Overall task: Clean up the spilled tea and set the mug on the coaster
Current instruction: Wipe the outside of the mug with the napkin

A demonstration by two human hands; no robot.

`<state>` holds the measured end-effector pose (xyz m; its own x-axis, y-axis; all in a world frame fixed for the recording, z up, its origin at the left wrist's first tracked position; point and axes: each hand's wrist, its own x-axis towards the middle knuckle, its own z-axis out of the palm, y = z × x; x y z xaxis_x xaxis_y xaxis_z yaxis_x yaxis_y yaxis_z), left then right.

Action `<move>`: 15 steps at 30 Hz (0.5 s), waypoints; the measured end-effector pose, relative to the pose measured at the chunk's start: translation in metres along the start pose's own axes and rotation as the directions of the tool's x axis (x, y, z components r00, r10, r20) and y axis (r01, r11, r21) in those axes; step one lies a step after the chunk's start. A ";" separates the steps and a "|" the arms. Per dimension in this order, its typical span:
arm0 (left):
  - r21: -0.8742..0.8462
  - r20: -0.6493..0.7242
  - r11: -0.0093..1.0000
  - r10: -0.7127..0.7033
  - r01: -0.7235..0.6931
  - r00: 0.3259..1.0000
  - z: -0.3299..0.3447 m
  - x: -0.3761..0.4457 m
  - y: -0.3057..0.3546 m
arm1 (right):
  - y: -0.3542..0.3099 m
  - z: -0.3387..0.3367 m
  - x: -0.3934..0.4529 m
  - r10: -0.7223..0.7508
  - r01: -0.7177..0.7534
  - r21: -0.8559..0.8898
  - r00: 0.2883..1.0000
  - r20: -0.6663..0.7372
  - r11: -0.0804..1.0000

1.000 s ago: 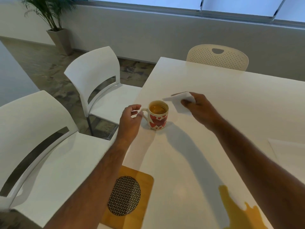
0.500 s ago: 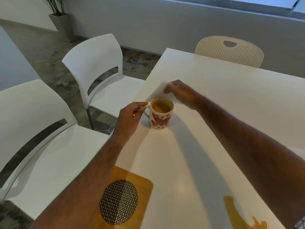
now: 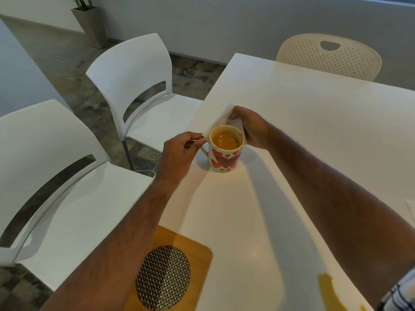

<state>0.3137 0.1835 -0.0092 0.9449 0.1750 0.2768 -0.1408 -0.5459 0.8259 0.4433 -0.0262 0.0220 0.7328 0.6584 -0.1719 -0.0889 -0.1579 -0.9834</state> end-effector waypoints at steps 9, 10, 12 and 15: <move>-0.027 -0.069 0.999 0.022 -0.024 0.997 -0.001 -0.007 0.001 | 0.026 0.010 -0.010 -0.046 0.050 0.041 0.994 -0.098 0.998; -0.020 -0.067 0.999 0.026 -0.027 0.997 -0.002 -0.007 0.001 | 0.028 0.010 -0.012 -0.039 0.045 0.042 0.992 -0.118 0.998; -0.009 -0.063 0.999 0.036 -0.036 0.997 -0.003 -0.006 0.001 | 0.030 0.008 -0.017 -0.037 0.044 0.046 0.989 -0.143 0.998; -0.009 -0.047 0.999 0.046 -0.046 0.998 -0.004 -0.004 0.002 | 0.028 0.007 -0.025 -0.069 0.079 0.060 0.985 -0.156 0.995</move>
<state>0.3083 0.1855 -0.0069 0.9224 0.1884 0.3372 -0.1869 -0.5463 0.8164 0.4176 -0.0419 -0.0013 0.8334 0.5448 -0.0926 -0.0708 -0.0609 -0.9956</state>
